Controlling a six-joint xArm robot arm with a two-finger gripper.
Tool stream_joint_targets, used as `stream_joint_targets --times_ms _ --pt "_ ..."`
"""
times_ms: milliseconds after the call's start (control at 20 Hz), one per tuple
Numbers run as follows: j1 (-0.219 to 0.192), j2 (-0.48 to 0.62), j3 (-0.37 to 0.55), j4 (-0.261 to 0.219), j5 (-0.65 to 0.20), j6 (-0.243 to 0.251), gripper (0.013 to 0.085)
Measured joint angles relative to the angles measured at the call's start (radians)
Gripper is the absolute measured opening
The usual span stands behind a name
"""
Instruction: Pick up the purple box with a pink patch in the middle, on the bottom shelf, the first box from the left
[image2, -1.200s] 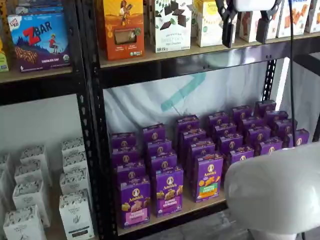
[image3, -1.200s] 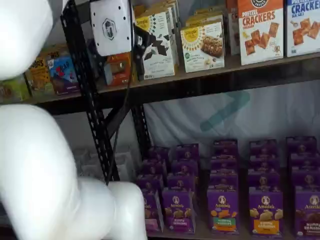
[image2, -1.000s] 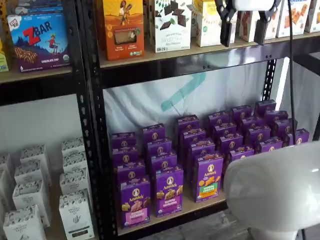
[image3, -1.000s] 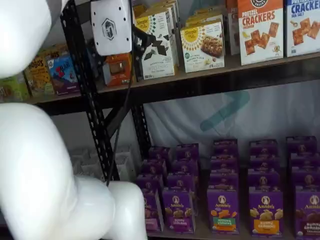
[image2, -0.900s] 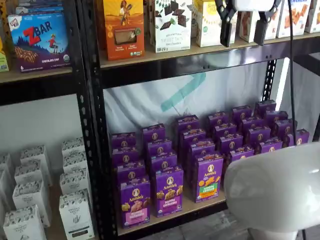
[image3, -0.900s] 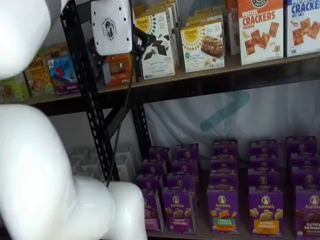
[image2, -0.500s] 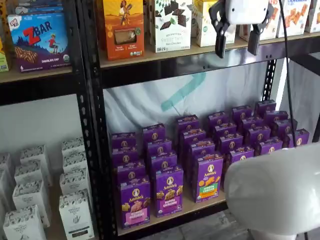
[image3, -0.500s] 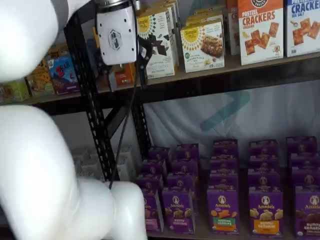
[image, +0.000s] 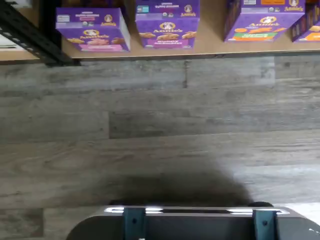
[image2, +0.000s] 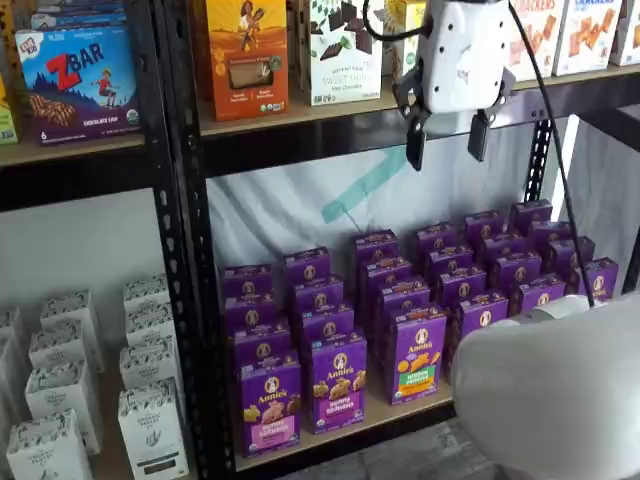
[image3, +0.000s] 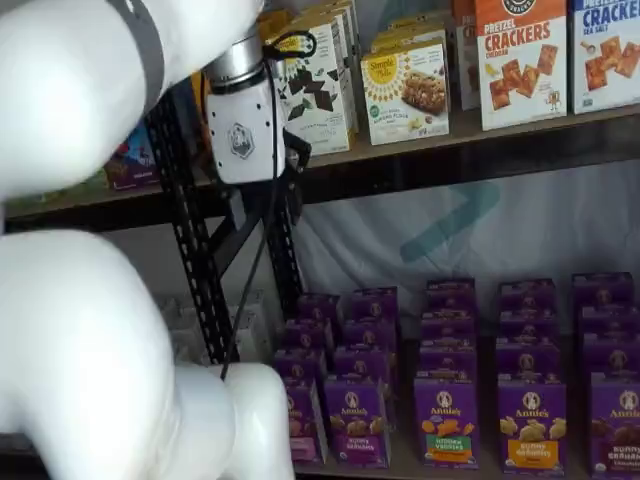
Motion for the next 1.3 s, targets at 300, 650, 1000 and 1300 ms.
stream_joint_targets --times_ms 300,650,1000,1300 --pt "0.071 0.005 0.139 -0.035 -0.133 0.071 0.0850" --pt "0.121 0.053 0.293 -0.020 -0.318 0.121 0.0850" --pt "0.172 0.146 0.438 -0.015 -0.582 0.170 0.0850" --pt "0.237 0.335 0.489 -0.057 -0.816 0.260 0.0850"
